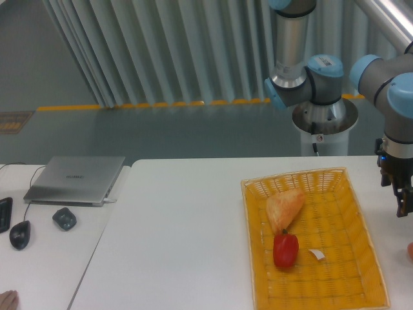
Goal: Place the yellow pepper in a basket
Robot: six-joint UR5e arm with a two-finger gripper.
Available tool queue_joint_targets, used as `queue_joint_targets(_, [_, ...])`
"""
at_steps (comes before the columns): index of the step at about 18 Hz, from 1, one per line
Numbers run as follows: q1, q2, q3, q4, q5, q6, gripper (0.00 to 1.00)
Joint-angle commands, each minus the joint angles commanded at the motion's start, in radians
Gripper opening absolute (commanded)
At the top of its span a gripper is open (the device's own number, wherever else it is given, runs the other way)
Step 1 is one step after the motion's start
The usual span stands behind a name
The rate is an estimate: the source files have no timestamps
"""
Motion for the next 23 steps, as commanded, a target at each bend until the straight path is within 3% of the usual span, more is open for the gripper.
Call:
queue_joint_targets(8, [0.009,0.006,-0.002,-0.006,-0.051,0.012,1.0])
queue_joint_targets(10, [0.031,0.006,-0.029,0.011,-0.055,-0.005,1.0])
queue_joint_targets(13, [0.077,0.014,-0.06,0.08,-0.055,-0.003,1.0])
queue_joint_targets(16, [0.092,0.009,-0.022,0.146,-0.058,-0.064,1.0])
queue_joint_targets(19, [0.103,-0.043,0.046,0.201,-0.057,-0.095,1.0])
queue_joint_targets(23, [0.107,-0.086,0.064,0.268,-0.057,-0.23,1.0])
